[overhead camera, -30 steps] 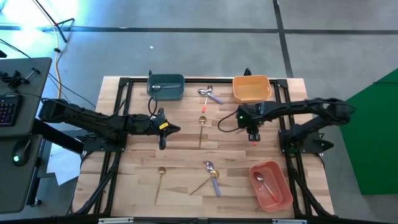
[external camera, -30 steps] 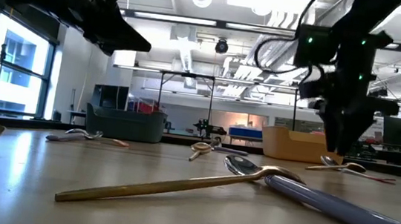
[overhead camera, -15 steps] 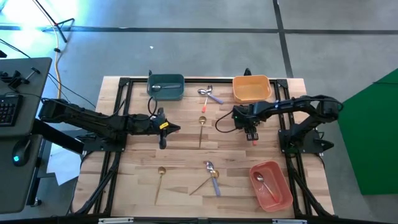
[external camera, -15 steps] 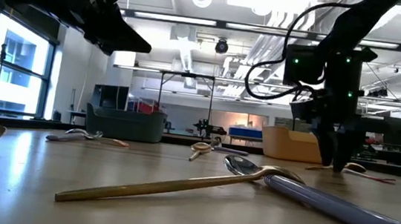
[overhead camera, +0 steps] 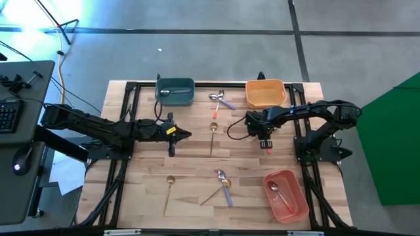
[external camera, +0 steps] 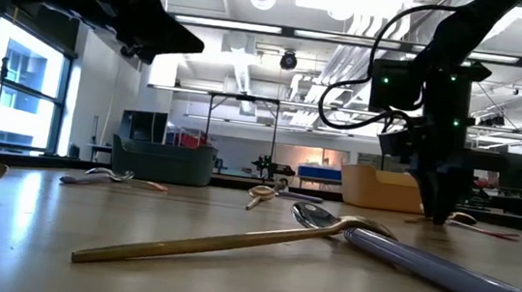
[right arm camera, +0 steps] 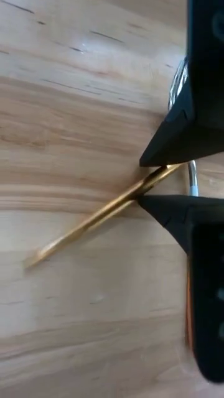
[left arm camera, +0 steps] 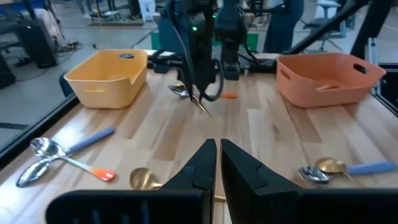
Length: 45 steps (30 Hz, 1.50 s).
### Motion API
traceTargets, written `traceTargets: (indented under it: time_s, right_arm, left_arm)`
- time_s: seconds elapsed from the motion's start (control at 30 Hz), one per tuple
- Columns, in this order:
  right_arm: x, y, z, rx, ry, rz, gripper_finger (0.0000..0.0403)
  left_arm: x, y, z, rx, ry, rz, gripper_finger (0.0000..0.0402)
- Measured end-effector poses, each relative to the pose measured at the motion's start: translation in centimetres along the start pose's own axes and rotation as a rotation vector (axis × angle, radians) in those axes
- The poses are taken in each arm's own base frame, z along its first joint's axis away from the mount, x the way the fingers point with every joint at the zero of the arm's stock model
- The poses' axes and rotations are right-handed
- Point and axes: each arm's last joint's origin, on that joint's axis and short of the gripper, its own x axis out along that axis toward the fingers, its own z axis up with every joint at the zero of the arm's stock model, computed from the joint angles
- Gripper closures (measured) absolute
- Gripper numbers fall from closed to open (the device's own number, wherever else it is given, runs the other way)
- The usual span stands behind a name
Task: Sort silverware by color (type)
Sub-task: Put the middle right gold spoon into the yellow bin
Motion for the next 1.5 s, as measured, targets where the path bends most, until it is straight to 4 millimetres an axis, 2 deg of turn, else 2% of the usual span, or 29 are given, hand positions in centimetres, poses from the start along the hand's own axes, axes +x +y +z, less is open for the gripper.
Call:
traceTargets:
  time_s: [0.2,0.33,0.53,0.73,0.8,0.9,1.0,1.17,1.37,1.5]
  right_arm:
    - [-0.1,0.0,0.1,-0.017,0.001,0.005,0.0393]
    - [-0.9,-0.3,0.6,-0.016,-0.029,-0.025,0.0395]
    - [-3.1,-0.7,1.3,0.003,-0.072,-0.028,0.0399]
    - [-6.3,-1.3,2.1,0.027,-0.103,-0.040,0.0399]
    - [-7.8,-1.9,2.5,0.039,-0.134,-0.105,0.0399]
    - [-9.2,-3.6,2.2,0.076,-0.120,-0.203,0.0399]
    - [-10.3,-6.4,1.7,0.128,-0.140,-0.264,0.0399]
    - [-10.4,-11.4,-0.7,0.199,-0.170,-0.321,0.0400]
    - [-8.3,-15.4,-2.6,0.212,-0.165,-0.288,0.0400]
    - [-6.0,-17.0,-3.1,0.202,-0.112,-0.252,0.0400]
  left_arm:
    - [0.0,0.1,0.1,-0.001,-0.006,0.035,0.0389]
    - [0.0,0.1,0.0,-0.001,-0.006,0.035,0.0389]
    - [0.0,0.1,0.0,-0.002,-0.005,0.035,0.0389]
    - [0.0,0.1,0.0,-0.008,0.002,0.036,0.0389]
    - [0.0,0.1,0.0,-0.008,0.002,0.036,0.0389]
    - [0.0,0.1,0.0,-0.009,0.002,0.036,0.0389]
    - [0.0,0.1,0.0,-0.017,-0.001,0.035,0.0389]
    - [0.0,0.1,0.0,-0.020,-0.004,0.035,0.0389]
    - [0.0,0.1,0.2,-0.022,-0.017,0.036,0.0389]
    - [0.0,0.1,0.2,-0.025,-0.024,0.036,0.0389]
